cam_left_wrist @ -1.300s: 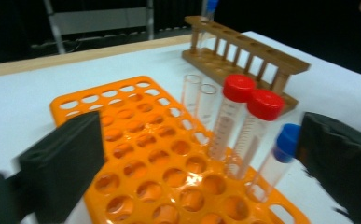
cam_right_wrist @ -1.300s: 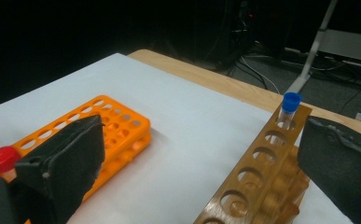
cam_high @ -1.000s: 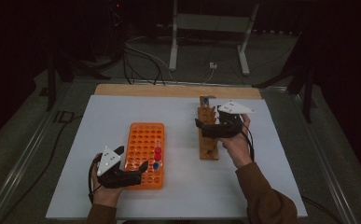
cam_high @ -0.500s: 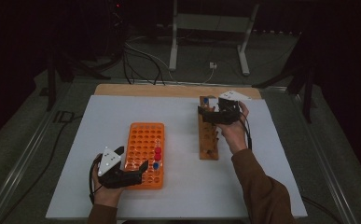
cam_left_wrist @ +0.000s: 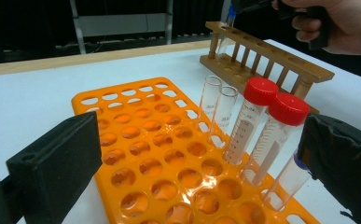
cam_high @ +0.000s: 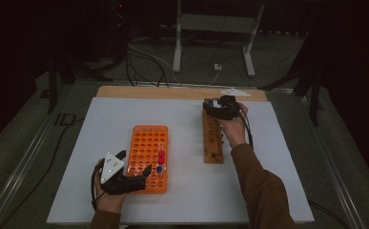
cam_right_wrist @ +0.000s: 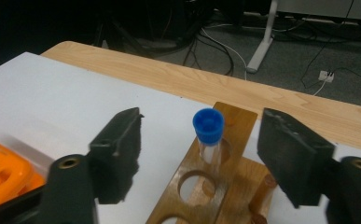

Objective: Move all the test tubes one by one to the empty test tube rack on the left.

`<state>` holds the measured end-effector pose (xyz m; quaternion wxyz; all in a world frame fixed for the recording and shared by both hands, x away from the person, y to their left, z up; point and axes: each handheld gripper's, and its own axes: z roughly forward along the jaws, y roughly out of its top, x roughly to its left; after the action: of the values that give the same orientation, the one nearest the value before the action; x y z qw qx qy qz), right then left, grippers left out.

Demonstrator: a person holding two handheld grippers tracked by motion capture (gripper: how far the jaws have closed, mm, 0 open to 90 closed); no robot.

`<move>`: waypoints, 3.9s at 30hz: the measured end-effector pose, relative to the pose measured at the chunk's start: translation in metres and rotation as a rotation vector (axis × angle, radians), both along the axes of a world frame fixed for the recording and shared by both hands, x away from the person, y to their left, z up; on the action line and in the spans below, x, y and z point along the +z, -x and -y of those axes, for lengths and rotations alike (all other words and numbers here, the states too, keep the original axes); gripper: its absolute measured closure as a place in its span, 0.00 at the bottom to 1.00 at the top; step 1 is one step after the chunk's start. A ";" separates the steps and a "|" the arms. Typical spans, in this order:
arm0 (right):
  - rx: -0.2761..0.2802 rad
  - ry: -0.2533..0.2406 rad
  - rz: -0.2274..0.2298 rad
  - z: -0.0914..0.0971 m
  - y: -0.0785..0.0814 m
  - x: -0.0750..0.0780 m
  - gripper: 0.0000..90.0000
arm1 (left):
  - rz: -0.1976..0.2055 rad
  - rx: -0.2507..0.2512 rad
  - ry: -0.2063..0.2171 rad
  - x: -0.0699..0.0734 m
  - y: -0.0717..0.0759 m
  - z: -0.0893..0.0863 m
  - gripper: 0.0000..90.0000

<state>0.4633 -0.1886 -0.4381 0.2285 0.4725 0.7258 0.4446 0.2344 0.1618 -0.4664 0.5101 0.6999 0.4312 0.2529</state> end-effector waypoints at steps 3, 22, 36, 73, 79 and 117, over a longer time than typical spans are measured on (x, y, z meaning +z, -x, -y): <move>-0.008 0.017 -0.014 -0.002 -0.006 -0.002 0.47 | 0.001 0.000 0.003 0.000 0.000 -0.001 0.00; -0.018 0.121 -0.025 -0.010 -0.012 -0.010 0.85 | -0.002 -0.009 -0.006 0.000 0.000 0.000 0.01; -0.017 0.090 0.063 -0.003 0.003 0.004 0.85 | 0.001 -0.013 -0.013 0.000 0.000 0.001 0.01; 0.290 -0.096 0.198 0.014 0.125 0.047 0.85 | 0.129 -0.105 -0.057 0.048 -0.010 0.072 0.06; 0.363 -0.105 0.170 0.008 0.144 0.041 0.85 | 0.113 -0.153 -0.080 0.051 -0.017 0.092 0.09; 0.517 -0.149 0.087 -0.015 0.166 0.043 0.44 | 0.051 -0.230 -0.199 0.042 -0.022 0.118 0.86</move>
<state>0.2975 -0.1741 -0.3951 0.1030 0.2677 0.7771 0.5602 0.2565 0.0435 -0.4240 0.4747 0.7851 0.3079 0.2519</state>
